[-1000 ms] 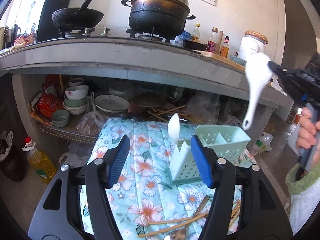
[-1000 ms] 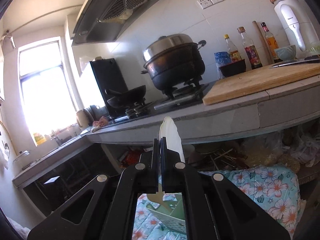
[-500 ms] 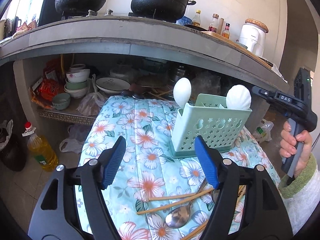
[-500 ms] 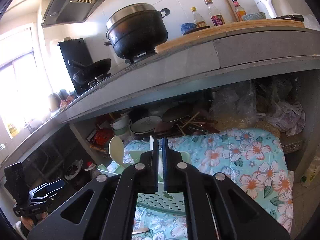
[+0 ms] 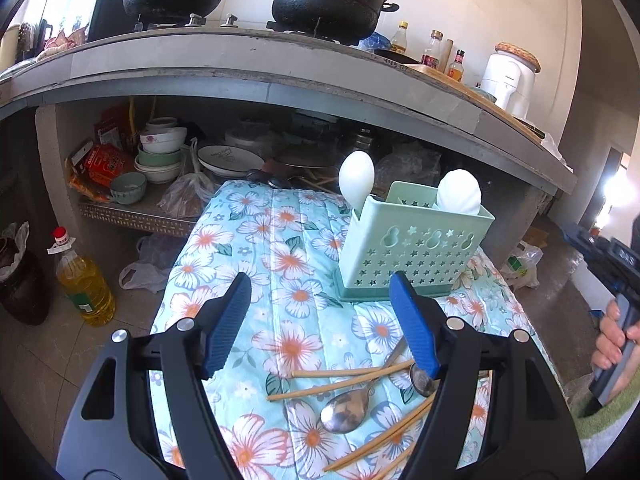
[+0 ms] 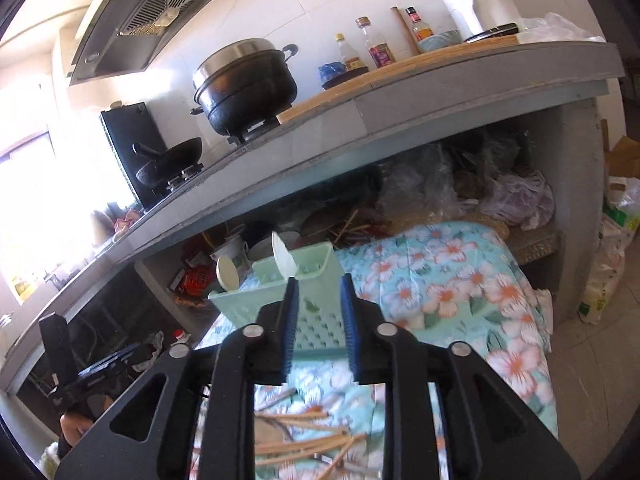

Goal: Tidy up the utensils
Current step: 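Move the open left tool down over the metal spoon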

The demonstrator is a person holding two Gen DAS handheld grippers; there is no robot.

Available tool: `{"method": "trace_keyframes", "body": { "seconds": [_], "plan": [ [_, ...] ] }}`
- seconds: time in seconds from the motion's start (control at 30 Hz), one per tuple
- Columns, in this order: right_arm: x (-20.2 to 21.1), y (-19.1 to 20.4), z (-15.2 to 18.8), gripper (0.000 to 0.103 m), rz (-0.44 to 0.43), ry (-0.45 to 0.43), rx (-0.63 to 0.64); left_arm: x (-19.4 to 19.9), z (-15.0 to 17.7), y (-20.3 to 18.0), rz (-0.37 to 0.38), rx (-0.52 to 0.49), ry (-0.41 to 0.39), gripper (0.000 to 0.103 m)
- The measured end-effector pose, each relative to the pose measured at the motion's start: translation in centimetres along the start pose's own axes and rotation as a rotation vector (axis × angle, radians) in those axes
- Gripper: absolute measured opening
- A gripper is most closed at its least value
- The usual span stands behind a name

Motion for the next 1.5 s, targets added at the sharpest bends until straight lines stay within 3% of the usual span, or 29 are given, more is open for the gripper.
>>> {"method": "trace_keyframes", "body": {
  "seconds": [0.27,0.47,0.57,0.67,0.83,1.1,1.13,1.23,1.5],
  "plan": [
    [1.5,0.4,6.7,0.033,-0.017,0.18,-0.035,0.0,2.4,0.6,0.02,0.044,0.075,0.067],
    [0.3,1.2,10.8,0.034,-0.042,0.297,-0.078,-1.4,5.5,-0.1,0.094,0.044,0.192,0.049],
    [-0.4,1.8,12.0,0.034,-0.061,0.336,-0.079,-2.9,7.2,-1.0,0.068,-0.022,0.277,0.045],
    [-0.8,2.3,12.4,0.034,-0.076,0.352,-0.07,-4.5,8.7,-1.8,0.018,-0.128,0.354,0.045],
    [-1.1,2.8,12.5,0.034,-0.092,0.357,-0.066,-6.9,10.9,-3.1,-0.006,-0.261,0.471,0.045],
    [-2.3,2.3,13.3,0.034,-0.117,0.388,-0.097,-8.9,11.2,-3.8,-0.023,-0.382,0.532,0.045],
    [-2.4,2.3,13.3,0.034,-0.119,0.393,-0.1,-9.0,11.1,-3.9,-0.021,-0.399,0.535,0.035],
    [-2.7,2.1,13.4,0.034,-0.127,0.396,-0.105,-8.7,10.7,-4.7,-0.047,-0.469,0.531,0.033],
    [-2.4,1.1,13.3,0.034,-0.146,0.379,-0.142,-7.5,9.2,-3.4,0.07,-0.332,0.533,0.032]
  ]
}}
Point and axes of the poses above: each gripper's, at about its wrist camera, not at the fingertips, and x roughly against the way its jaws point, y to its left, z to its underside, the point moved 2 cm from there along -x, roughly the way its jaws point, and after that the axes turned 9 degrees about z, right-handed, at the moved point
